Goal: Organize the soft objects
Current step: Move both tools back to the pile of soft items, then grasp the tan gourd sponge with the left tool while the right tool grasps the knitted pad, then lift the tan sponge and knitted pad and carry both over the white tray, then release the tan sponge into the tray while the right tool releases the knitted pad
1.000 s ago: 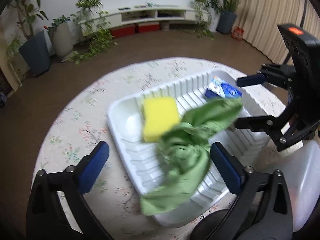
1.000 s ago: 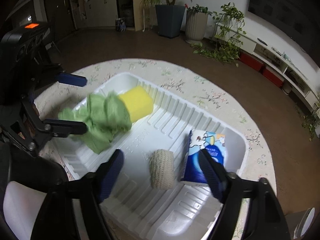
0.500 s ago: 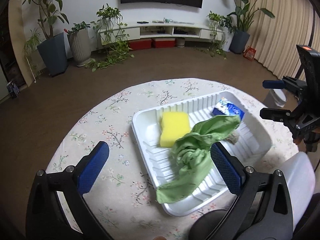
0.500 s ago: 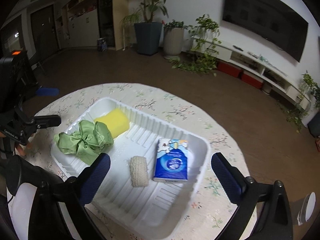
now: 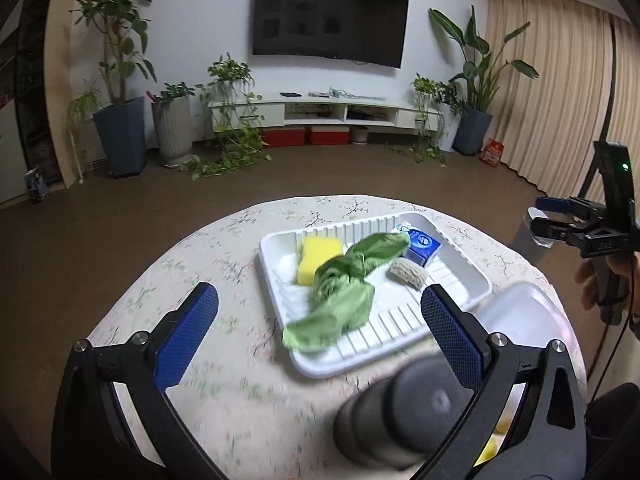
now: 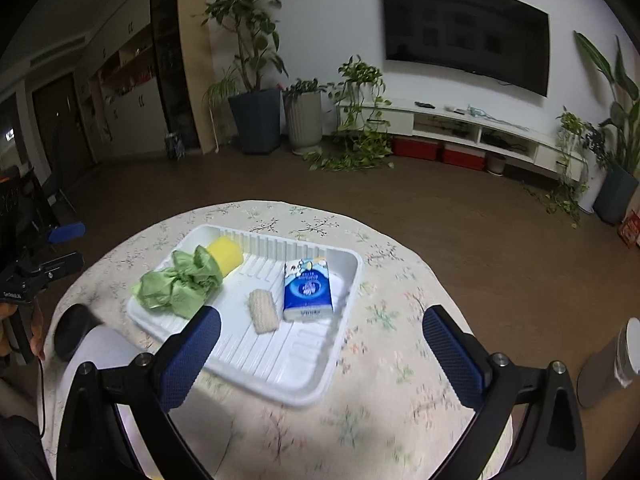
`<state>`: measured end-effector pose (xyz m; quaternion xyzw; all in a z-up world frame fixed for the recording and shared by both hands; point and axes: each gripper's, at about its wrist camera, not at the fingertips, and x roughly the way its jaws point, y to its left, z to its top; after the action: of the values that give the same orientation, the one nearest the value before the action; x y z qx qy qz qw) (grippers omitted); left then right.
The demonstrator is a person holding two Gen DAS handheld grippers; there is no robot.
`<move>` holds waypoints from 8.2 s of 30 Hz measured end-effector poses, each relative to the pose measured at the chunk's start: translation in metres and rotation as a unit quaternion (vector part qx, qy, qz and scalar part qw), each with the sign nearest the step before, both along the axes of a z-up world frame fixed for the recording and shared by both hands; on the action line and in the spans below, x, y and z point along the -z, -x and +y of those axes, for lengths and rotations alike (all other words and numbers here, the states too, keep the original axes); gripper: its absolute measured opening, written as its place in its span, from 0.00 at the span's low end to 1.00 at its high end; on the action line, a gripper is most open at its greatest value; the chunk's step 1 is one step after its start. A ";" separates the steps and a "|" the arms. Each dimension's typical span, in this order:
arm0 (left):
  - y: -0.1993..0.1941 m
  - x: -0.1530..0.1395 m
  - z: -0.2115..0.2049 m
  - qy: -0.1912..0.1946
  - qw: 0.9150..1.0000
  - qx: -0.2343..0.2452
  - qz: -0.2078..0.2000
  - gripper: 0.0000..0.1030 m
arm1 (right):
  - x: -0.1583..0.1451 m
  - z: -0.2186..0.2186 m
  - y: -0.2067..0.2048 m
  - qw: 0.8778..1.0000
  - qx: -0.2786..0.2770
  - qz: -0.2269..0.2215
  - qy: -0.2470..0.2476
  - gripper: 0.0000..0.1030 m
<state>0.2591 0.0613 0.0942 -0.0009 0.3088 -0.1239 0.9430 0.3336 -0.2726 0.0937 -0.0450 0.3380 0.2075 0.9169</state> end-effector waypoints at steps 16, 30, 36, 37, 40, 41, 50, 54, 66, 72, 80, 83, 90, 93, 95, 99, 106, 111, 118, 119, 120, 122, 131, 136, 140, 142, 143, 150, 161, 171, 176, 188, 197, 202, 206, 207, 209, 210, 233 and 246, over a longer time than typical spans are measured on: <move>0.125 0.020 0.011 0.031 0.998 -0.051 0.037 1.00 | 0.012 -0.032 0.137 0.998 0.044 0.000 -0.042 1.00; 0.221 0.053 -0.039 0.010 0.998 -0.024 0.054 1.00 | 0.056 -0.009 0.241 0.998 0.048 0.030 -0.015 1.00; 0.244 0.066 -0.057 0.016 0.997 -0.006 0.071 1.00 | 0.064 0.005 0.267 0.998 0.042 0.037 -0.002 1.00; 0.247 0.068 -0.060 0.017 0.997 -0.005 0.074 1.00 | 0.065 0.008 0.270 0.998 0.041 0.037 0.003 1.00; 0.252 0.072 -0.065 0.022 0.997 -0.002 0.077 1.00 | 0.072 0.017 0.277 0.998 0.042 0.046 0.033 1.00; 0.253 0.074 -0.067 0.022 0.997 -0.001 0.078 1.00 | 0.074 0.019 0.278 0.997 0.044 0.050 0.039 1.00; 0.246 0.091 -0.078 0.016 0.994 0.013 0.104 1.00 | 0.089 0.026 0.281 0.994 0.049 0.078 0.064 1.00; 0.238 0.096 -0.080 0.021 0.993 0.016 0.119 1.00 | 0.095 0.034 0.275 0.992 0.042 0.088 0.081 1.00; 0.206 0.103 -0.093 0.014 0.988 0.032 0.147 1.00 | 0.117 0.050 0.250 0.985 0.026 0.133 0.111 0.90; 0.203 0.113 -0.093 -0.012 0.988 0.020 0.155 0.98 | 0.123 0.048 0.244 0.984 0.025 0.146 0.096 0.87; 0.202 0.115 -0.081 0.010 0.987 0.013 0.159 0.82 | 0.124 0.047 0.242 0.986 0.023 0.141 0.089 0.85; 0.204 0.114 -0.087 0.000 0.987 0.026 0.156 0.73 | 0.123 0.048 0.242 0.986 0.021 0.140 0.088 0.82; 0.205 0.113 -0.091 -0.002 0.987 0.033 0.158 0.63 | 0.122 0.053 0.244 0.987 0.013 0.136 0.089 0.74; 0.205 0.113 -0.089 0.001 0.987 0.028 0.161 0.61 | 0.122 0.054 0.243 0.986 0.013 0.138 0.089 0.72; 0.205 0.112 -0.089 -0.003 0.987 0.021 0.162 0.56 | 0.122 0.054 0.243 0.986 0.012 0.138 0.090 0.72; 0.205 0.112 -0.085 0.004 0.986 0.012 0.164 0.35 | 0.122 0.055 0.243 0.987 0.009 0.137 0.089 0.67; 0.205 0.112 -0.087 0.005 0.986 0.009 0.168 0.33 | 0.121 0.057 0.244 0.986 0.002 0.139 0.086 0.60; 0.206 0.112 -0.087 0.010 0.986 0.008 0.167 0.31 | 0.119 0.056 0.246 0.987 -0.002 0.141 0.079 0.41; 0.209 0.111 -0.082 0.024 0.986 0.005 0.167 0.30 | 0.117 0.055 0.248 0.987 -0.008 0.147 0.069 0.26; 0.210 0.111 -0.082 0.025 0.986 0.004 0.167 0.30 | 0.117 0.055 0.248 0.987 -0.009 0.147 0.068 0.26; 0.211 0.111 -0.082 0.027 0.986 0.004 0.166 0.30 | 0.117 0.054 0.249 0.987 -0.009 0.148 0.068 0.26; 0.212 0.110 -0.082 0.029 0.986 0.004 0.167 0.30 | 0.116 0.054 0.250 0.987 -0.010 0.149 0.066 0.26; 0.214 0.096 -0.069 0.037 0.987 -0.003 0.156 0.30 | 0.100 0.041 0.248 0.988 -0.002 0.137 0.067 0.26; 0.207 0.085 -0.055 0.041 0.988 -0.009 0.150 0.30 | 0.092 0.029 0.238 0.989 0.008 0.132 0.070 0.26; 0.195 0.072 -0.037 0.042 0.989 -0.020 0.140 0.30 | 0.082 0.015 0.224 0.989 0.021 0.124 0.074 0.26; 0.186 0.063 -0.026 0.040 0.990 -0.027 0.133 0.30 | 0.075 0.009 0.214 0.990 0.028 0.118 0.077 0.26; 0.182 0.060 -0.021 0.039 0.990 -0.030 0.131 0.30 | 0.071 0.005 0.208 0.990 0.032 0.114 0.078 0.26; 0.132 0.031 0.023 0.029 0.992 -0.057 0.110 0.30 | 0.047 -0.018 0.157 0.990 0.056 0.095 0.093 0.26; 0.026 0.004 0.047 -0.003 0.993 -0.053 0.104 0.30 | 0.024 -0.025 0.047 0.987 0.072 0.086 0.112 0.26; -0.068 0.016 0.021 -0.017 0.992 -0.003 0.121 0.30 | 0.033 0.018 -0.041 0.988 0.016 0.093 0.123 0.26; -0.107 0.026 0.001 -0.027 0.990 0.024 0.137 0.30 | 0.047 0.051 -0.074 0.986 -0.031 0.104 0.124 0.26; -0.150 0.062 -0.026 -0.052 0.983 0.054 0.169 0.30 | 0.067 0.122 -0.110 0.979 -0.111 0.114 0.128 0.26; -0.159 0.081 -0.026 -0.044 0.980 0.062 0.185 0.33 | 0.089 0.140 -0.119 0.970 -0.144 0.132 0.146 0.26; -0.161 0.085 -0.024 -0.040 0.979 0.059 0.190 0.35 | 0.097 0.144 -0.120 0.968 -0.150 0.130 0.153 0.26; -0.162 0.089 -0.026 -0.043 0.978 0.059 0.193 0.37 | 0.099 0.146 -0.121 0.968 -0.150 0.128 0.157 0.27; -0.161 0.089 -0.026 -0.042 0.979 0.057 0.190 0.41 | 0.099 0.147 -0.120 0.968 -0.149 0.127 0.159 0.27; -0.162 0.088 -0.026 -0.036 0.980 0.058 0.189 0.46 | 0.101 0.148 -0.119 0.968 -0.148 0.127 0.160 0.27; -0.161 0.087 -0.027 -0.033 0.980 0.059 0.188 0.50 | 0.101 0.148 -0.119 0.968 -0.146 0.125 0.160 0.30; -0.150 0.056 -0.014 -0.011 0.990 0.033 0.139 1.00 | 0.057 0.132 -0.108 0.983 -0.109 0.059 0.134 0.94; -0.097 0.016 0.015 0.017 0.997 -0.002 0.080 1.00 | 0.019 0.073 -0.087 0.995 -0.028 0.036 0.088 1.00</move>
<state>0.3561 0.0760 0.0785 -0.0280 0.3813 -0.1264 0.9153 0.4209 -0.1994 0.0743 -0.1272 0.3863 0.2043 0.8905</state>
